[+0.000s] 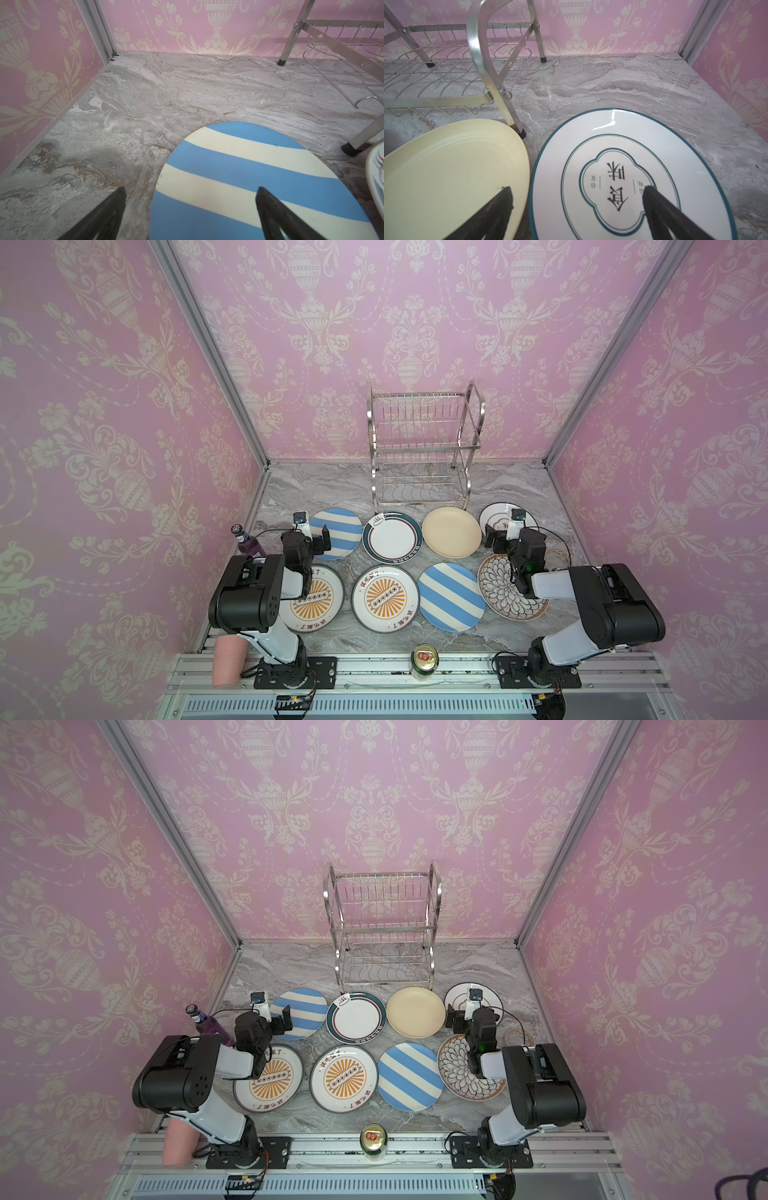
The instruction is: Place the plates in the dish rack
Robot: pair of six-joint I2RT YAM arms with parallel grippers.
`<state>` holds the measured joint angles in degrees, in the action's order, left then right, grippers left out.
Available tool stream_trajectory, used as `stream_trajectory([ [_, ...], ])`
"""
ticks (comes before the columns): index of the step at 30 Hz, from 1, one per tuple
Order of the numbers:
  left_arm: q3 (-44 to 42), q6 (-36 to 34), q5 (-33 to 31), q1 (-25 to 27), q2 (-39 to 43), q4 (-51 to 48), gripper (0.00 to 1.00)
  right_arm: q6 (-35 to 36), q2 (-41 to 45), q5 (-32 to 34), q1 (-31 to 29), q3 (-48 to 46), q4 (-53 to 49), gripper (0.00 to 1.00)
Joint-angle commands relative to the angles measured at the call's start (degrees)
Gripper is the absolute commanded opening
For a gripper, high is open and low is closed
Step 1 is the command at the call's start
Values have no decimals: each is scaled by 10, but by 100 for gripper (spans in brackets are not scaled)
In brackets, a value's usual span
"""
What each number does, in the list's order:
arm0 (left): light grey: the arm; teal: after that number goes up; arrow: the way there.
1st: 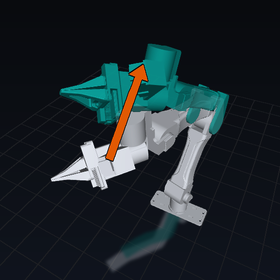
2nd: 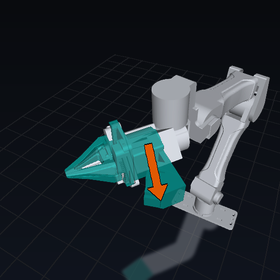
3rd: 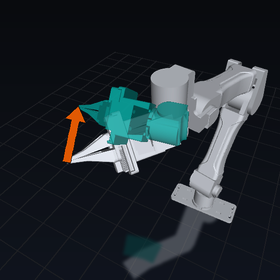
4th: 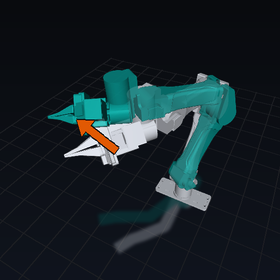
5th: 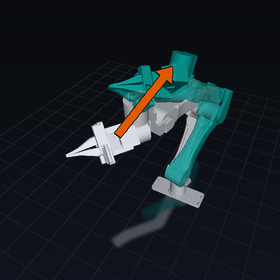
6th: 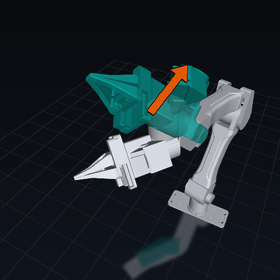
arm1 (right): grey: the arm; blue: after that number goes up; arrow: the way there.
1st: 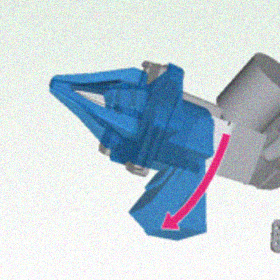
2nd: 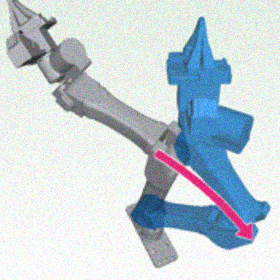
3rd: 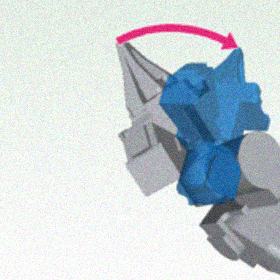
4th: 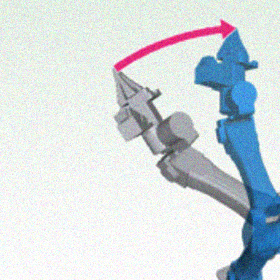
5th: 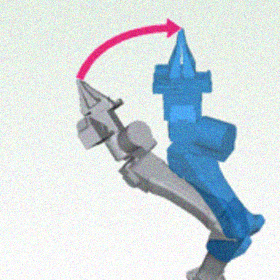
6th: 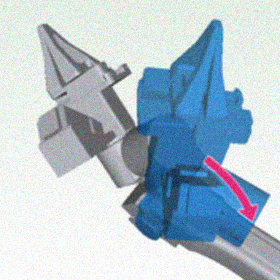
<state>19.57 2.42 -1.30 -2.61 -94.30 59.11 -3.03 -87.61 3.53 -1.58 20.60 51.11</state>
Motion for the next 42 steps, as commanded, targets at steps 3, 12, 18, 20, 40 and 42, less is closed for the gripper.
stream_trajectory([
  [3, -9, 6, -35, -3, 5, 21, 99, -16, 89, 39, 9, 68, -177, 97],
  [12, 103, 12, -13, -3, 131, -274, 99, -67, 180, -89, 91, 205, -536, 88],
  [18, 195, 103, 111, 1, 191, -408, 99, -113, 137, -169, 176, 232, -599, 80],
  [20, 195, 119, 141, 6, 205, -406, 99, -135, 118, -197, 205, 228, -589, 79],
  [40, 204, 120, 208, 19, 258, -449, 99, -153, -19, -205, 267, 264, -562, 63],
  [42, 205, 122, 209, 18, 255, -447, 99, -153, -21, -208, 270, 259, -558, 63],
])
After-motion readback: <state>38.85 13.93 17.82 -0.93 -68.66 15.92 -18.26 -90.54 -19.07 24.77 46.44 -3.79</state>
